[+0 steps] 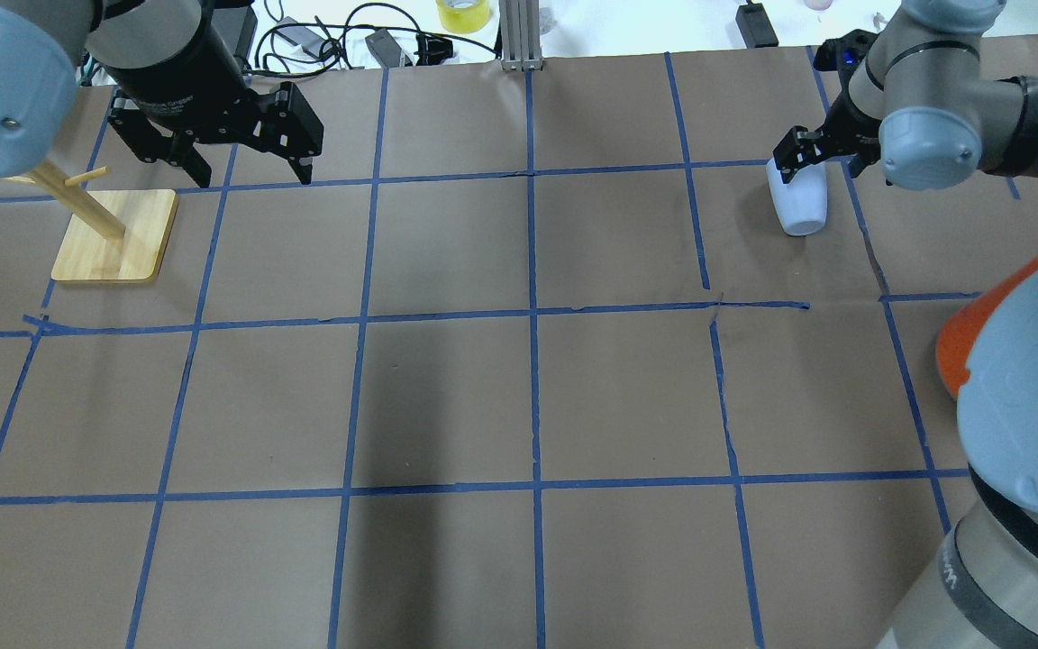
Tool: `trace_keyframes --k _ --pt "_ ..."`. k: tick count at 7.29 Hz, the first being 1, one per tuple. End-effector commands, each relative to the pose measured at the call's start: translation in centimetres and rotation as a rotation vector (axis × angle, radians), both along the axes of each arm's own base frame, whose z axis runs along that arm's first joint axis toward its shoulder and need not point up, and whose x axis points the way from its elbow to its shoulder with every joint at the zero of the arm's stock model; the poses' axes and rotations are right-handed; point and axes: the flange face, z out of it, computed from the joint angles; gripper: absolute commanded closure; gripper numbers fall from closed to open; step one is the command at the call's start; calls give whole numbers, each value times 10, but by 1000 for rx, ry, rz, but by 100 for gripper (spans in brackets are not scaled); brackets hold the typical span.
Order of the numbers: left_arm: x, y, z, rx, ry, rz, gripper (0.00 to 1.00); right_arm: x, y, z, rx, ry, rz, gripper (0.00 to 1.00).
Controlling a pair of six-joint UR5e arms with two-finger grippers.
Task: Flip cup
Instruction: 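Lower the right gripper over the upside-down cup and close on it, then lift the cup with the right gripper and carry it toward the table center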
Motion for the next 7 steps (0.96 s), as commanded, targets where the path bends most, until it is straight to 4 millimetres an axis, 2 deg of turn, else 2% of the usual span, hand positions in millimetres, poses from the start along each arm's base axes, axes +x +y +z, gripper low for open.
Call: trace_keyframes --k 1,2,4,5,6,7 --pt "0 0 0 1 0 0 0 -1 -9 -34 0 -16 -45 0" --pt "0 0 0 1 0 0 0 -1 -10 -48 13 -19 -45 0" --pt "0 0 0 1 0 0 0 0 -11 -49 12 -30 -45 0" --pt "0 0 0 1 -1 0 0 3 -11 -50 9 -59 -41 24" --pt "0 0 0 1 0 0 0 3 -11 -47 5 -58 -39 60" --pt "0 0 0 1 0 0 0 2 -11 -45 0 -54 -23 81"
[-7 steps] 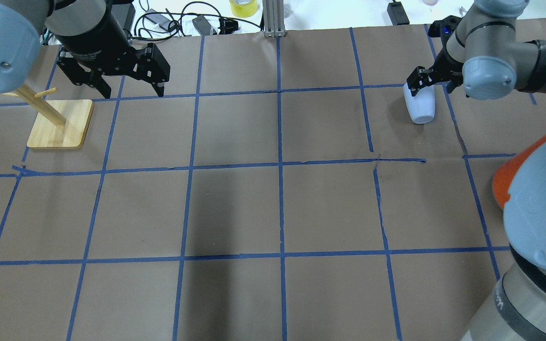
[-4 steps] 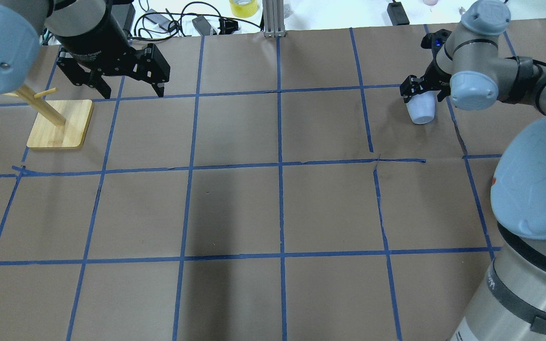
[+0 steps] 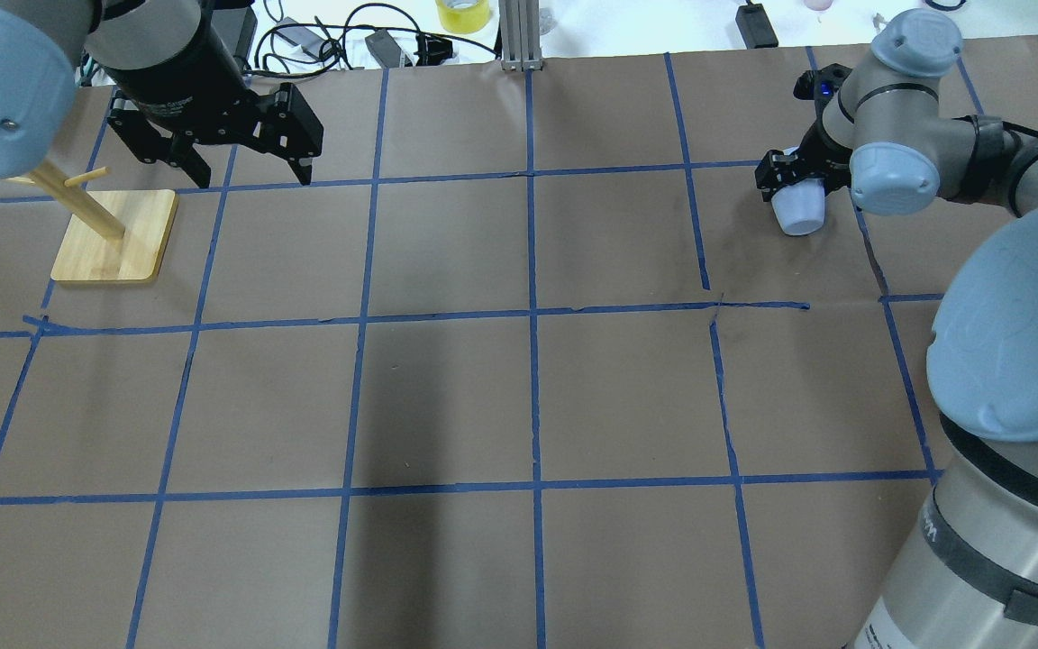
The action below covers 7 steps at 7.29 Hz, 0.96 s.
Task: Flip cup
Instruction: 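Lift the cup with the right gripper and carry it toward the table center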
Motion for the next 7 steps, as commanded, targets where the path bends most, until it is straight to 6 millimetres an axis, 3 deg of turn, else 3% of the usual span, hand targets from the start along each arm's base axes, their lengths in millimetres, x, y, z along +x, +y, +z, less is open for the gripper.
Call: trace_keyframes --k 1,2,3,5,6,7 --pt "0 0 0 0 0 0 0 1 -1 17 -35 13 68 82" --pt "0 0 0 0 0 0 0 18 2 49 -80 29 124 83" --pt "0 0 0 0 -1 0 0 74 6 70 -120 45 287 83" --pt "0 0 0 0 -1 0 0 218 12 95 -196 73 573 82" --pt "0 0 0 0 0 0 0 252 10 114 -257 107 727 82" --pt "0 0 0 0 0 0 0 268 12 110 -258 118 835 82"
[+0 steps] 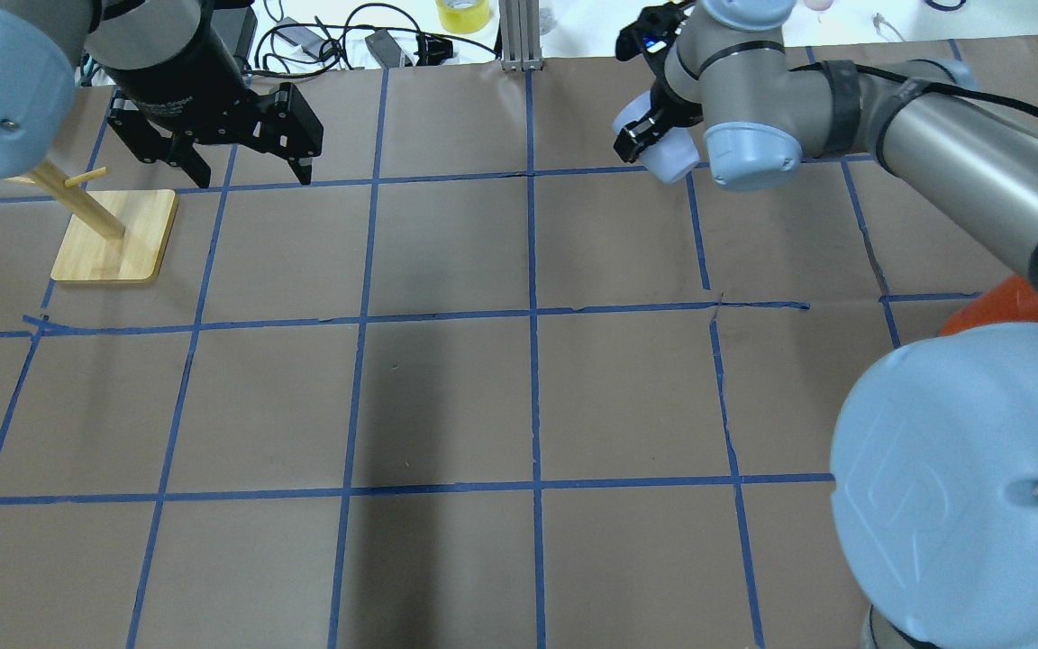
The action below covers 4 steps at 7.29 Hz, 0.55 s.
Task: Flip cup
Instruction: 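Lift the cup with the right gripper and carry it toward the table center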
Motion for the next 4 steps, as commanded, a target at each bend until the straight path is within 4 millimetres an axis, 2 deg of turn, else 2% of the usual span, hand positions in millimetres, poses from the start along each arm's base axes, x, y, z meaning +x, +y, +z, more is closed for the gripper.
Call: trace_keyframes --k 1,2,3,4 --pt "0 0 0 0 -1 0 0 72 13 -14 -13 52 270 82" --pt "1 0 0 0 -1 0 0 113 25 -40 5 78 418 82" --pt "2 0 2 -3 -7 1 0 152 44 -39 -13 116 540 82" --pt "3 0 2 -5 -7 4 0 169 52 -45 -16 132 607 82"
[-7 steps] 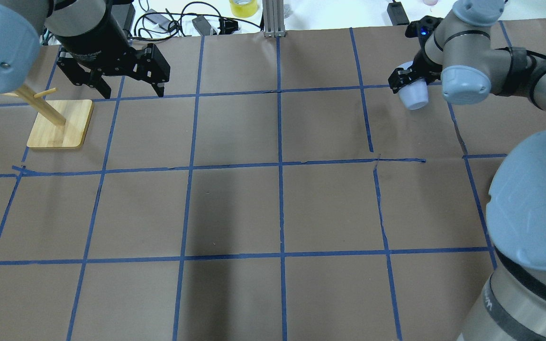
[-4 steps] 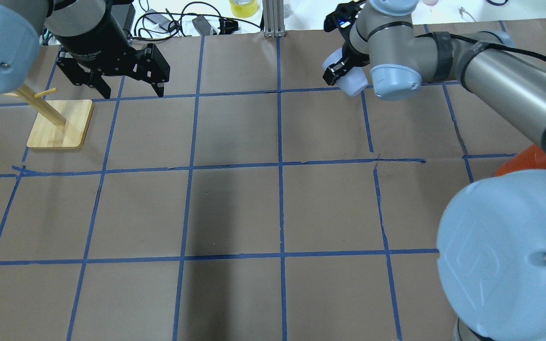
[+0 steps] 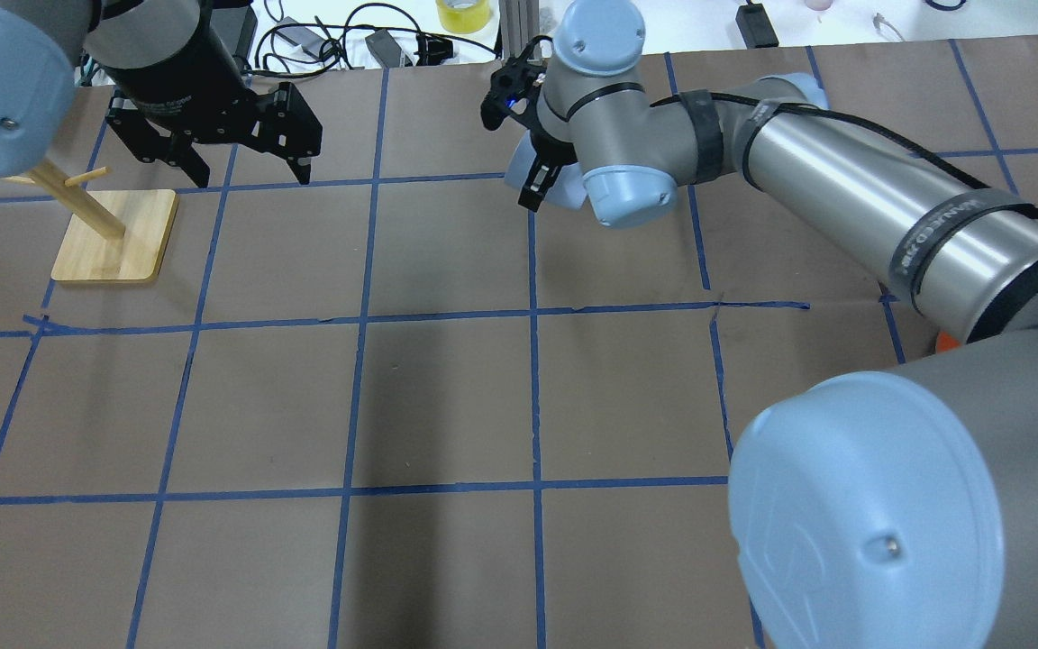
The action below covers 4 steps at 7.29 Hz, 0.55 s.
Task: Flip cup
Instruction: 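Lift the cup with the right gripper and carry it toward the table center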
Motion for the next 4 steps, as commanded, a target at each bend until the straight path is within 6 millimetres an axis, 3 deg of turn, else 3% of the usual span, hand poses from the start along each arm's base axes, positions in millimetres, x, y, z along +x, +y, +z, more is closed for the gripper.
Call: trace_keyframes --k 1,4 --pt "2 0 1 0 -8 -8 0 45 20 -10 -28 50 229 85" --pt "2 2 1 1 -10 -12 0 87 43 -39 4 27 372 85"
